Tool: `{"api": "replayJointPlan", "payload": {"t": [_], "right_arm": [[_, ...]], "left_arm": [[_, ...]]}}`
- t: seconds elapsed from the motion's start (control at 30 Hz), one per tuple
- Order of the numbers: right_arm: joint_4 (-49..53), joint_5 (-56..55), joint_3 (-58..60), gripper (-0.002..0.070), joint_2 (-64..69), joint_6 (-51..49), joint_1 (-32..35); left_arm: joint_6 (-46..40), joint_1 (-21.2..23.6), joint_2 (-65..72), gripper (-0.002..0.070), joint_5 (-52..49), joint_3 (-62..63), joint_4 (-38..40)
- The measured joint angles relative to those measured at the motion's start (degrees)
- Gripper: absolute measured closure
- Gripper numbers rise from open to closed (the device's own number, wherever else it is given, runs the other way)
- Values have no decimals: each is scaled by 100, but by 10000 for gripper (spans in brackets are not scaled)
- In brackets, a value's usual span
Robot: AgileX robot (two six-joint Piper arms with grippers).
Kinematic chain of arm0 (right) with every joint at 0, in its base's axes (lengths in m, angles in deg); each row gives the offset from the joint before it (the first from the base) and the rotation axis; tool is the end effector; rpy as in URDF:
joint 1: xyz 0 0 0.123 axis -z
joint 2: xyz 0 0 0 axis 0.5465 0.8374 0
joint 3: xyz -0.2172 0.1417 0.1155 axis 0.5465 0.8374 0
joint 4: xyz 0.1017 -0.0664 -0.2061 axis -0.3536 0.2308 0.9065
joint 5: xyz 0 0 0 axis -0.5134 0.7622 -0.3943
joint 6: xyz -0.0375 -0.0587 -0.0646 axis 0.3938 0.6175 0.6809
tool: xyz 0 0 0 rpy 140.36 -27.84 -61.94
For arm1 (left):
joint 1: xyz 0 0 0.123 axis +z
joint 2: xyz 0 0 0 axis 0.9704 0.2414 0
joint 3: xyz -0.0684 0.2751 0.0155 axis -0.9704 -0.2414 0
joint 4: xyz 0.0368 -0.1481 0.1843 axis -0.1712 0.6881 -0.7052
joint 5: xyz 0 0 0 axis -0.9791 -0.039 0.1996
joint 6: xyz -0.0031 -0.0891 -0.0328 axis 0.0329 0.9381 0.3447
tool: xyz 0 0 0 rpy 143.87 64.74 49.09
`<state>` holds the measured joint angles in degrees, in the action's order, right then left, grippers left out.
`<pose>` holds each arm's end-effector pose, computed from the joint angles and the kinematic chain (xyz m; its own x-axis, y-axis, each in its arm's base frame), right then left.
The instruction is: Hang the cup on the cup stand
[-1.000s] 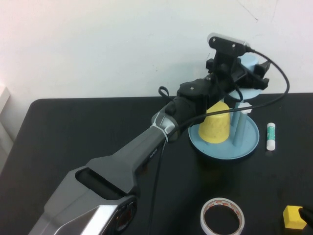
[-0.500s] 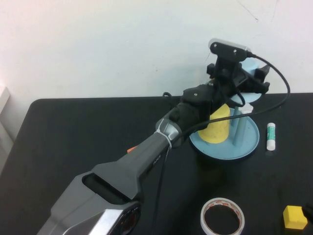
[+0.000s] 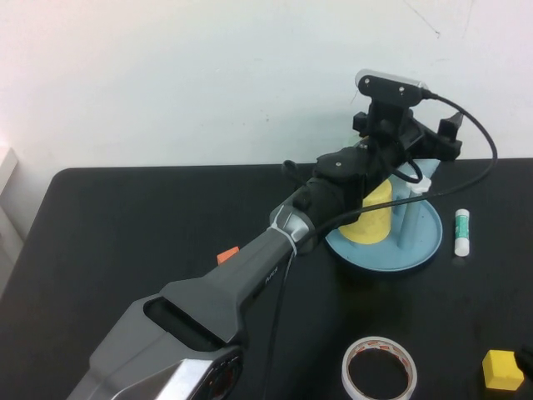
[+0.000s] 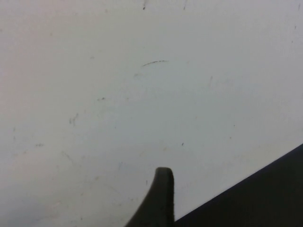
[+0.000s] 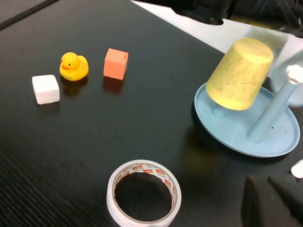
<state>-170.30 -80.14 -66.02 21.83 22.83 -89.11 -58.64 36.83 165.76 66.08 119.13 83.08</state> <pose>0.0972 0.0646 0.2256 -0.2263 -0.4185 -0.8796 -0.5117 0.8195 -0.2582 0.4739 -0.3877 0.1905 -0.1658 -0.1544 -0.9740 0.6176 0.7537 -0.2246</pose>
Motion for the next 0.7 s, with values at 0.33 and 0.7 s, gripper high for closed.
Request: {"api": "replayJointPlan", "payload": {"t": [0.33,0.7], "right_arm": [[-10,1072,-198,678,0,524,0],[61,2759,-1428,678,0,697,0]], "left_arm": [[-1717,-199,-1071,181,1337,61,35],[-5107,-675,-3365,646,4397,134,172]]}}
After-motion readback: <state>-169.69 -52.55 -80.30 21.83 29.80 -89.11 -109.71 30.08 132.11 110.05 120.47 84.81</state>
